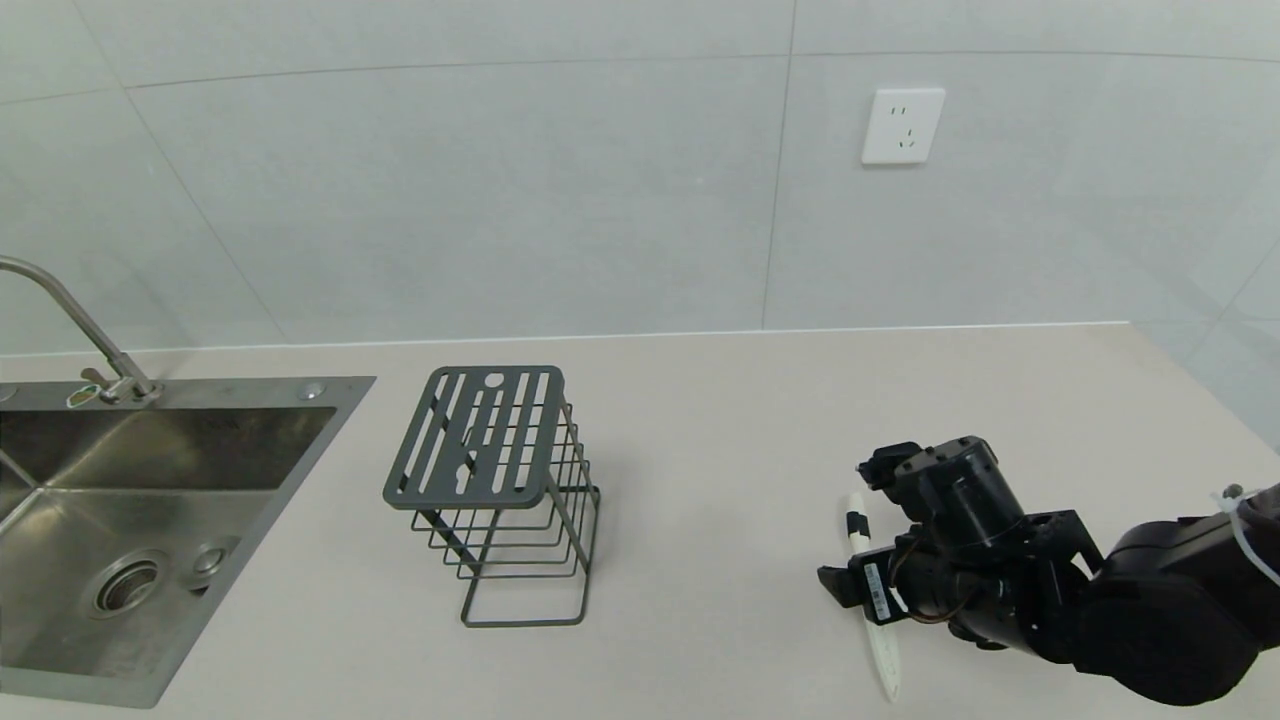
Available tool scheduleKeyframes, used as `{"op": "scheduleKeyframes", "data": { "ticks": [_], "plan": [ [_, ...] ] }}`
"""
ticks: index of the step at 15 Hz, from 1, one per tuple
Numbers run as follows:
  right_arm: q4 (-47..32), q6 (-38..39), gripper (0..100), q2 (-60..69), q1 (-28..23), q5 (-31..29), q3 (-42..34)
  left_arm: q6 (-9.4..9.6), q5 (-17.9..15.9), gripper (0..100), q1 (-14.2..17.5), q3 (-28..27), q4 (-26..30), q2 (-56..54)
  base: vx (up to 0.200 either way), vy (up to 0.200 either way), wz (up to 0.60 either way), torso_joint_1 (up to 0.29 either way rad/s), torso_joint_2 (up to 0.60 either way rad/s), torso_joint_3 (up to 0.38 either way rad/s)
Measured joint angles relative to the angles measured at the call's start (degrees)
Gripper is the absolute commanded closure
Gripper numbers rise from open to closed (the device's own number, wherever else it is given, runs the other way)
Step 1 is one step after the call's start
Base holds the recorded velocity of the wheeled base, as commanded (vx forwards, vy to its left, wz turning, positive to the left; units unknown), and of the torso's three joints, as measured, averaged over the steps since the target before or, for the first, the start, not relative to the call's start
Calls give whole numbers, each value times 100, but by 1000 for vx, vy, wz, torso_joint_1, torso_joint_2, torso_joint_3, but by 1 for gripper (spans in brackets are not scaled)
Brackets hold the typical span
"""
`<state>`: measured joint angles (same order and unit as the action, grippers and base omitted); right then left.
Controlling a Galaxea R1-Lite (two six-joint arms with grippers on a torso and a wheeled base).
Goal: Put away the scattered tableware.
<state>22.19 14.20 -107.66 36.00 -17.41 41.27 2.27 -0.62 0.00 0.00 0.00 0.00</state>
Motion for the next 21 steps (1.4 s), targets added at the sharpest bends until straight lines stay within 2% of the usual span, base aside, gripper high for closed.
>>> {"op": "scheduleKeyframes", "data": {
  "ticks": [6,15,16,21],
  "plan": [
    [-21,200,0,-497,-89,-216,322,-9,0,0,0,0,0,0,0,0,0,0,0,0],
    [-22,178,0,-629,-105,-257,316,-9,0,0,0,0,0,0,0,0,0,0,0,0],
    [-22,174,100,-646,-98,-256,300,-6,0,0,0,0,0,0,0,0,0,0,0,0],
    [-336,293,100,-657,-91,-218,21,-13,-2,0,-2,0,0,0,0,0,0,0,0,0]
  ]
}}
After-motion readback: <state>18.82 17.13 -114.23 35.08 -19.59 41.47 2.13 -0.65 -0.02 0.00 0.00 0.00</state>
